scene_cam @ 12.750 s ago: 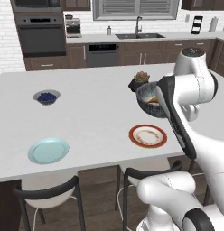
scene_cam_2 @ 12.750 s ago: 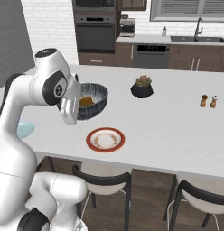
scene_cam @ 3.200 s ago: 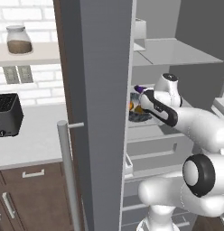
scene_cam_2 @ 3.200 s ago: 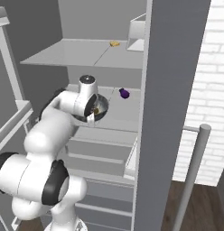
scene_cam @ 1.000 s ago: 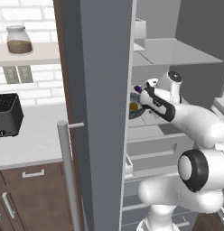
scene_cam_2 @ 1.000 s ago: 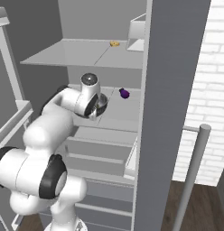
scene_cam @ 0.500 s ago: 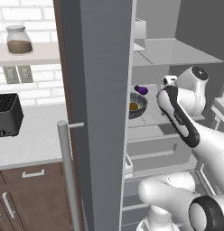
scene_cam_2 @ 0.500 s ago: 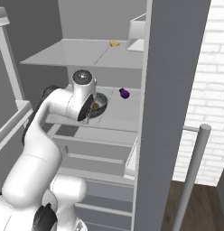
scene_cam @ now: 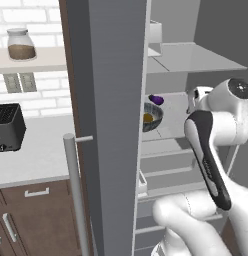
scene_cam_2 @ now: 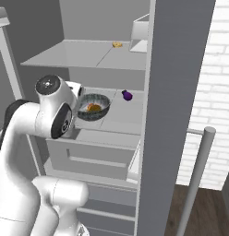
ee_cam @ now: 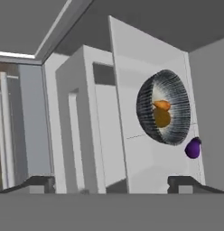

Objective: Pick the chicken drumstick and avocado from their plates and place them in the bowl. Then put the bowl in the fridge.

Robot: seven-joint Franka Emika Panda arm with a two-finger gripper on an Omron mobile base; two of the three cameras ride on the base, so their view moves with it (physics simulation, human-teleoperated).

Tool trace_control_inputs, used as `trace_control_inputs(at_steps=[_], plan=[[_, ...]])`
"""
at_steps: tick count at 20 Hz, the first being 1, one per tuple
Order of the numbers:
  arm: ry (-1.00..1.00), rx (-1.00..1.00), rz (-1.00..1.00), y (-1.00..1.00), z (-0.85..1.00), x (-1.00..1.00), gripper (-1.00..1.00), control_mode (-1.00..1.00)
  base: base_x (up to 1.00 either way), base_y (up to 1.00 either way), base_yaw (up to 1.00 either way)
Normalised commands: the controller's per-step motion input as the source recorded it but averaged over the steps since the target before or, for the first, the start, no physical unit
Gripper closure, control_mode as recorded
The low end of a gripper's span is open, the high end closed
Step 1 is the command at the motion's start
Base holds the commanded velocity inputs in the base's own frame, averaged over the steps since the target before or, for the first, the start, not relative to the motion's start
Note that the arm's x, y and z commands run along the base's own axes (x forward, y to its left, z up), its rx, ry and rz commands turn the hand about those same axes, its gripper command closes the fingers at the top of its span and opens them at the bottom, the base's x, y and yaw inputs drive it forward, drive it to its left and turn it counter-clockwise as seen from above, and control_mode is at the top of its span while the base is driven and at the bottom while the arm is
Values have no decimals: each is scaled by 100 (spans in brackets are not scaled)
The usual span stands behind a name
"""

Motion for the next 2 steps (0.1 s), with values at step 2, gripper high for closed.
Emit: trace_control_inputs(at_steps=[2], plan=[[3, 0, -20, -11, 57, -100, -100, -100, 0, 0, 0]])
